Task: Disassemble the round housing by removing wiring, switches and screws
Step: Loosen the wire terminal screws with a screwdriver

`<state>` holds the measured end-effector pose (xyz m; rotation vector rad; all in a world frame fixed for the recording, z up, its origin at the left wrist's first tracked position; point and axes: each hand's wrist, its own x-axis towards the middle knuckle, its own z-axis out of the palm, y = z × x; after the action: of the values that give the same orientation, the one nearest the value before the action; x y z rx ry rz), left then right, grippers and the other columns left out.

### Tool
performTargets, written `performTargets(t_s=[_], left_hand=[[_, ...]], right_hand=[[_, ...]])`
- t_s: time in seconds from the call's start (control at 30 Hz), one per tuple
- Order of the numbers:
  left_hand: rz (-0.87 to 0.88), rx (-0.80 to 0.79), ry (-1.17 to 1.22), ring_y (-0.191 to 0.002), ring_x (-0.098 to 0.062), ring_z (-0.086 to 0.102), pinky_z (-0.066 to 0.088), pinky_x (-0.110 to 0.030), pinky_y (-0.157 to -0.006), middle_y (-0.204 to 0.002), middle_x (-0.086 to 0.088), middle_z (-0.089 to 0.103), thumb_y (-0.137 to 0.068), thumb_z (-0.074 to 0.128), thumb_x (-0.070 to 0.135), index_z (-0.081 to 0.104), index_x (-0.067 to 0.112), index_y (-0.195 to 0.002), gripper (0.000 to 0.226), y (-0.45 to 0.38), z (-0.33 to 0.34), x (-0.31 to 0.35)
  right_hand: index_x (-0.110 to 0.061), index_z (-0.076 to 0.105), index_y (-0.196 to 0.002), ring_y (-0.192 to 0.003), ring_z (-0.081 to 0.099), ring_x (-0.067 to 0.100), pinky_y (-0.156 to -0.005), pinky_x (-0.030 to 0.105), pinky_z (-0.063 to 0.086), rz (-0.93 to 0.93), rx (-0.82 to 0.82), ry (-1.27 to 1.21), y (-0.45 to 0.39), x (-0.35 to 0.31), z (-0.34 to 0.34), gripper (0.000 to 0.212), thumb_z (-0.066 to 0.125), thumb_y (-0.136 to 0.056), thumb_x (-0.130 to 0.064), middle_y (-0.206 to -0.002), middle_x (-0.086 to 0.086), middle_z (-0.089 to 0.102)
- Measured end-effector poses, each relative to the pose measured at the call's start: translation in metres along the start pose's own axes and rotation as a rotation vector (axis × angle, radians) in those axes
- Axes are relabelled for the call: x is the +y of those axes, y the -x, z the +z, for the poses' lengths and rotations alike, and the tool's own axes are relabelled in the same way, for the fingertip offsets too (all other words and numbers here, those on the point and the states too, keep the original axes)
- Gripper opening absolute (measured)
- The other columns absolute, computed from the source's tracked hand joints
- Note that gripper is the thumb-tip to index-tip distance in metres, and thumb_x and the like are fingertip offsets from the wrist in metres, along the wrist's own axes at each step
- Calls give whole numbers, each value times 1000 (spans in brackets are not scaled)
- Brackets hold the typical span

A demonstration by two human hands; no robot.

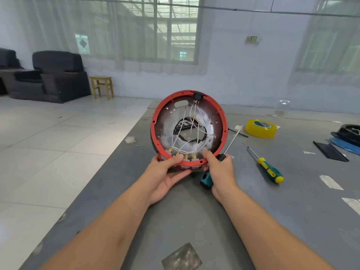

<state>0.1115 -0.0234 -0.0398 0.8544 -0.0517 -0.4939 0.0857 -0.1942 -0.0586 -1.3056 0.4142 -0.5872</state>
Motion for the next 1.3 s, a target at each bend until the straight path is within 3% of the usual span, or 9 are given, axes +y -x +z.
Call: performTargets(t_s=[0.13,0.27,0.4,0.57,0.7,0.93,1.03,1.17,1.3], left_hand=[[67,53,25,-102,-41,76,65,-48,-74,-122,-24,71,-84,75,-13,46,10,-137,65,-3,-7,1],[159,119,26,-96,-36,78,65,-45,-71,-115,-19,70,-84,74,-16,44,16,-129,63,-5,-11,1],[235,165,-3,-94,-31,79,65,-42,-71,-125,-18,67,-86,75,-14,44,18,-126,60,-3,-21,8],[289,186,-24,-90,-28,80,65,-41,-71,-126,-15,67,-86,75,-12,43,18,-129,61,-4,-35,21],[277,157,39,-92,-36,79,65,-48,-74,-123,-14,68,-86,75,-12,43,20,-135,66,-8,-40,23],[269,118,137,-97,-46,76,62,-60,-78,-124,-16,70,-86,73,-13,49,24,-138,68,-12,-46,26],[279,127,157,-97,-44,77,62,-60,-78,-126,-14,70,-85,72,-16,53,22,-136,67,-14,-47,27],[275,119,161,-100,-43,76,63,-59,-80,-131,-11,69,-84,72,-17,55,24,-137,69,-14,-46,27],[280,103,156,-101,-44,76,61,-62,-82,-135,-12,67,-86,67,-18,56,25,-139,69,-11,-46,27]], right_hand=[[-20,46,-105,-56,62,11,-53,27,51,19,-75,4,3,-1,4,58,81,-71,-52,-70,-5,70],[-15,47,-99,-53,59,13,-49,26,50,126,-112,-147,4,-6,0,14,56,-95,-4,-85,8,61],[-14,58,-107,-60,63,16,-55,27,53,47,-169,-91,12,-7,-5,16,53,-100,-1,-104,13,66],[-39,55,-132,-70,69,31,-69,44,60,3,-307,-177,19,-13,-6,34,51,-106,-18,-82,13,66],[-56,53,-128,-53,51,21,-53,35,50,-127,-354,34,23,-13,-8,33,51,-105,-32,-76,8,57],[-42,57,-112,-41,42,20,-39,29,43,-299,-340,379,37,-12,-11,11,53,-102,-43,-57,-9,46],[-45,57,-111,-52,56,13,-50,25,50,-412,-373,634,38,-20,-27,11,51,-102,-45,-67,-15,57],[-44,50,-133,-94,58,7,-80,31,51,-620,-339,1079,34,-27,-55,34,41,-102,-53,-104,-22,60],[-49,28,-135,-81,62,18,-71,40,52,-605,-368,1237,33,-29,-66,38,33,-99,-61,-91,-11,63]])
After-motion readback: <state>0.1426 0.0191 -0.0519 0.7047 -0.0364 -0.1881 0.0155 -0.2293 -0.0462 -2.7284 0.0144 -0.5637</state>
